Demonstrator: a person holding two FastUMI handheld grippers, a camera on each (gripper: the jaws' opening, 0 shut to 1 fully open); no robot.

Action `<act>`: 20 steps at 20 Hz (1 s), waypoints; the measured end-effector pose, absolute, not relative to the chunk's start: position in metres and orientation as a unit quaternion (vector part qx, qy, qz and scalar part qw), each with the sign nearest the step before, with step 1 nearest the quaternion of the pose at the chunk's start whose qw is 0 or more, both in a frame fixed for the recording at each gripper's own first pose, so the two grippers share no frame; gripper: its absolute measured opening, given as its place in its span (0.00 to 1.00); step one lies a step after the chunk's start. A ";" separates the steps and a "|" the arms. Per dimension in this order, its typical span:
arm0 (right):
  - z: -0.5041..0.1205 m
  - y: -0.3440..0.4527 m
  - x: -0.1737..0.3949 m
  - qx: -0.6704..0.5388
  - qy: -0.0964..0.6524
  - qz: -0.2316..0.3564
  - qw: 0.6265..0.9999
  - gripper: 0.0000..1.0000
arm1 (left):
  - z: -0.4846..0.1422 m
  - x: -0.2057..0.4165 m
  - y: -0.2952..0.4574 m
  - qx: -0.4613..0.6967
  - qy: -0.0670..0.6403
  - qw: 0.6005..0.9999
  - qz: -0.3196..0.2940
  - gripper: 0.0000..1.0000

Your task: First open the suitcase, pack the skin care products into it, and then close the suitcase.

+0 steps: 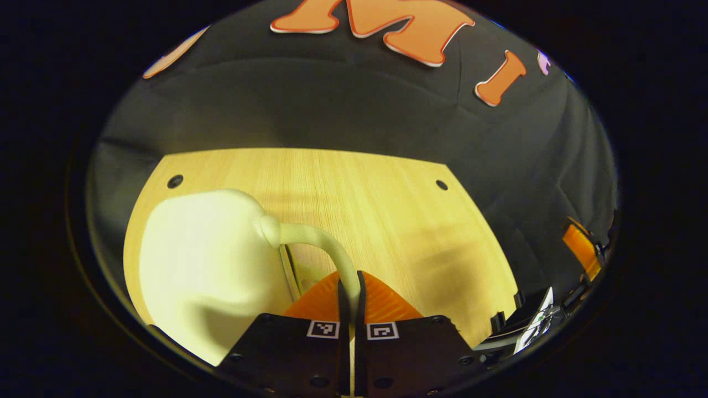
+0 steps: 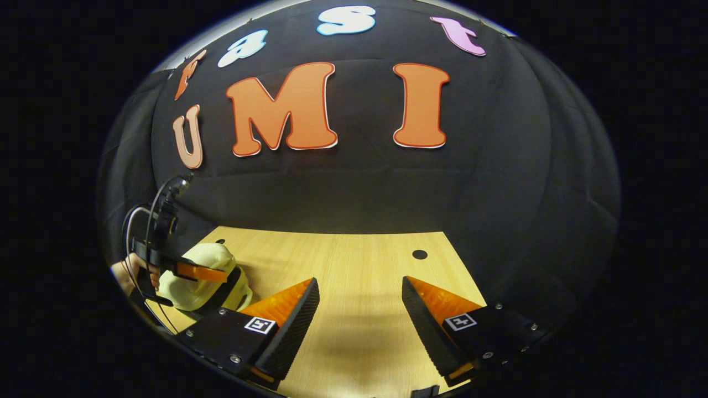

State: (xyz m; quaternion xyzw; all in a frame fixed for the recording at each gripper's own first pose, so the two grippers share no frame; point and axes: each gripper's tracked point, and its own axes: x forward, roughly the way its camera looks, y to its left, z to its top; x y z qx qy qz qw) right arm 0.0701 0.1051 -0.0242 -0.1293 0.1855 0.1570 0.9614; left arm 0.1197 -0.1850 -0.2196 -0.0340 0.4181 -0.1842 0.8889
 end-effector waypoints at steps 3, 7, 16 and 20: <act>-0.034 0.089 0.074 -0.137 0.191 0.148 0.961 0.96 | -0.273 0.118 -0.210 -0.005 0.437 0.886 -0.156 0.04; -0.041 0.085 0.081 -0.124 0.196 0.152 0.961 0.96 | -0.290 0.127 -0.232 0.058 0.422 0.897 -0.115 0.04; -0.024 0.117 0.093 -0.097 0.176 0.188 0.961 0.95 | -0.215 0.143 -0.326 0.010 0.345 0.937 -0.050 0.99; 0.014 0.129 0.090 -0.112 0.128 0.196 0.966 0.96 | -0.105 0.162 -0.366 -0.012 0.217 0.976 -0.025 0.98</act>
